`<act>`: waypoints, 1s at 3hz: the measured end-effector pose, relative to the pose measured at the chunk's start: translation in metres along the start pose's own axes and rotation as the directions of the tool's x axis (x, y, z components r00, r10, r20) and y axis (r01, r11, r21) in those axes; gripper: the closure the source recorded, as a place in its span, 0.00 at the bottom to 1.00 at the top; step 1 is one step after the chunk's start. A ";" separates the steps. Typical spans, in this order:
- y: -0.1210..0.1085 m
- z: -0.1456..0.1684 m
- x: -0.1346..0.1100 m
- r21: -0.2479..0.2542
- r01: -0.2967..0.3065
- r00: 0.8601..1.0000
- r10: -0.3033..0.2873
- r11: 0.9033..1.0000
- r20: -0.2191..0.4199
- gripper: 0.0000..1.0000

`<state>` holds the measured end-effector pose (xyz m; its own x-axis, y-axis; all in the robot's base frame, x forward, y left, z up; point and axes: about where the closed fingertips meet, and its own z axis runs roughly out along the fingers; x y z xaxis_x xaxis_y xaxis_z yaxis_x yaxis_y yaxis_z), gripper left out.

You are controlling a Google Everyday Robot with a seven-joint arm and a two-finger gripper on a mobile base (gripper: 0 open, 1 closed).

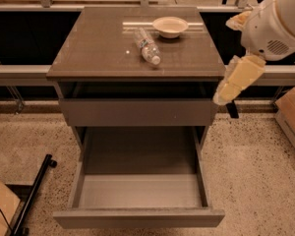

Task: Place water bottle into middle drawer

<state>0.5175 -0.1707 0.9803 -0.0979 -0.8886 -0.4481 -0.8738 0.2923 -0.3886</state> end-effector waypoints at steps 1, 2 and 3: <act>-0.041 0.028 -0.021 0.031 -0.004 0.997 0.002 0.999 0.082 0.00; -0.046 0.028 -0.023 0.036 -0.005 0.996 0.002 0.999 0.089 0.00; -0.052 0.039 -0.024 0.068 -0.062 0.993 0.055 0.996 0.103 0.00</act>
Offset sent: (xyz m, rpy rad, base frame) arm 0.0429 0.0134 0.0018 0.0591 -0.0416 0.0123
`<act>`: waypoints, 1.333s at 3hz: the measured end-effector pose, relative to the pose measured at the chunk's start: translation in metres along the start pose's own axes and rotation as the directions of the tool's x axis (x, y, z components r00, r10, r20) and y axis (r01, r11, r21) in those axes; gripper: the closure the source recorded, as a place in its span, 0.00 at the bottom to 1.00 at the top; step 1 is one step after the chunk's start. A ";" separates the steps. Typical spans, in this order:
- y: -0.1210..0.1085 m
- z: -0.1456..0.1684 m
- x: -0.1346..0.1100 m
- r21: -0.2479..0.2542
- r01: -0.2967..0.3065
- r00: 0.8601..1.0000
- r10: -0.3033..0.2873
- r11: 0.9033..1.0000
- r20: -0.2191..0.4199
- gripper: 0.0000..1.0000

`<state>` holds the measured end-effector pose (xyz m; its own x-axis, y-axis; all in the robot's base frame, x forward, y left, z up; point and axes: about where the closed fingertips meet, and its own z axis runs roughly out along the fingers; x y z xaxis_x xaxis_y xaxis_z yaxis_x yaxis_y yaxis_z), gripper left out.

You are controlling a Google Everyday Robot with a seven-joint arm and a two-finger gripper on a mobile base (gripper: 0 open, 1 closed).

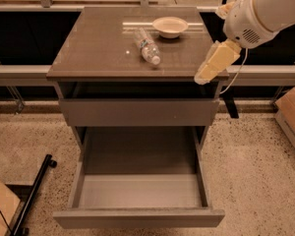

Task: Place water bottle into middle drawer

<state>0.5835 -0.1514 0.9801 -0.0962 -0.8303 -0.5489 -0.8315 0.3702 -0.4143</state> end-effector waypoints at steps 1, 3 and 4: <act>-0.030 0.042 -0.015 0.089 -0.113 0.993 0.109 0.990 0.048 0.00; -0.087 0.149 -0.037 0.095 -0.319 0.941 0.302 0.943 0.154 0.00; -0.097 0.202 -0.041 0.038 -0.385 0.912 0.374 0.922 0.169 0.00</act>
Offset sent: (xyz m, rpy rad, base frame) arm 0.1845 0.0616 -0.0488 0.3103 -0.0623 -0.2940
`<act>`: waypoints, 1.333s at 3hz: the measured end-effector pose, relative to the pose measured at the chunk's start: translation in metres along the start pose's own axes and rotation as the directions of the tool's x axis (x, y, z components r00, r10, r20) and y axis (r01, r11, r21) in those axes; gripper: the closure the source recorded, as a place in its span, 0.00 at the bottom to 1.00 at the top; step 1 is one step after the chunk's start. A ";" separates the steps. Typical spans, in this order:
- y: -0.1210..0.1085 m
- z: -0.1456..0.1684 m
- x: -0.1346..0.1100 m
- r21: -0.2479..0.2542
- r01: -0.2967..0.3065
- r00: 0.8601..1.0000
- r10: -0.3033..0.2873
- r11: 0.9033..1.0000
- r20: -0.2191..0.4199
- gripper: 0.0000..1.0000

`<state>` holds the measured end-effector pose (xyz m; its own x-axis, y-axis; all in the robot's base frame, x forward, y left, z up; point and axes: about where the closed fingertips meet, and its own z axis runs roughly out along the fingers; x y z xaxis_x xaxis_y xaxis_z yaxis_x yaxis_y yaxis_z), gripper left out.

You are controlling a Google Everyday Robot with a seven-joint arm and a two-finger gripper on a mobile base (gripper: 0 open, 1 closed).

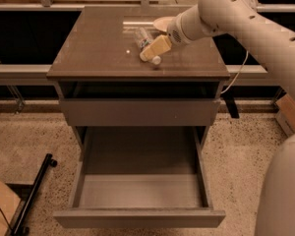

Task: Place water bottle into middle drawer

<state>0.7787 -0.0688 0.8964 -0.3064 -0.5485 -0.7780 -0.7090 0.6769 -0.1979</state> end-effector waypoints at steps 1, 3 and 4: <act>0.002 0.040 0.000 -0.049 -0.051 0.999 0.051 0.998 0.002 0.00; 0.016 0.084 0.011 -0.117 -0.114 0.993 0.110 0.987 -0.038 0.41; 0.017 0.074 0.019 -0.103 -0.119 0.992 0.115 0.988 -0.045 0.66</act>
Offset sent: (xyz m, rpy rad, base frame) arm 0.0532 0.0674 -0.0634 0.1052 0.1540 0.0537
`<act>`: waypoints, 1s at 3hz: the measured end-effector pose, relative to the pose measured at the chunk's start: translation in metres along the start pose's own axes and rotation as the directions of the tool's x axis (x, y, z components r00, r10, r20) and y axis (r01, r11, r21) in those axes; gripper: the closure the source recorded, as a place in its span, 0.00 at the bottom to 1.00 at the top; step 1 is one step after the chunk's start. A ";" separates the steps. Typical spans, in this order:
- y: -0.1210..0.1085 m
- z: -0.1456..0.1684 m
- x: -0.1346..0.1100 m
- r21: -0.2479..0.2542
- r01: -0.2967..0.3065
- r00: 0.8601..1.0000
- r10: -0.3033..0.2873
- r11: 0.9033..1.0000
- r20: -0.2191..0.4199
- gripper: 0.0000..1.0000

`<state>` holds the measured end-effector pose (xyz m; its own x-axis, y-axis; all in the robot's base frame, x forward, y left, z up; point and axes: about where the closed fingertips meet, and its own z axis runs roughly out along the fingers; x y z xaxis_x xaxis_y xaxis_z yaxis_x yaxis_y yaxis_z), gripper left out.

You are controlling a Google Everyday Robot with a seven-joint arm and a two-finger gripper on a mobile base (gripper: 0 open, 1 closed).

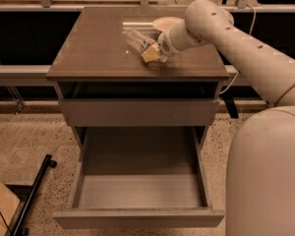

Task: Place water bottle into middle drawer

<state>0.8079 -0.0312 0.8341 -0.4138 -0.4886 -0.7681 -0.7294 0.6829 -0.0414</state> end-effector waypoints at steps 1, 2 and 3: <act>0.017 -0.042 -0.001 -0.014 0.090 0.996 -0.090 0.996 0.018 0.89; 0.048 -0.098 0.003 -0.042 0.299 0.954 -0.300 0.953 0.000 1.00; 0.097 -0.137 0.020 -0.133 0.499 0.861 -0.507 0.857 -0.034 1.00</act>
Offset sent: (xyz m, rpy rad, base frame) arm -0.1597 -0.0431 0.1027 -0.3759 -0.3160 0.4881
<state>0.6543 -0.0492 0.9028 -0.0053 -0.7852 -0.6192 -0.9035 0.2691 -0.3335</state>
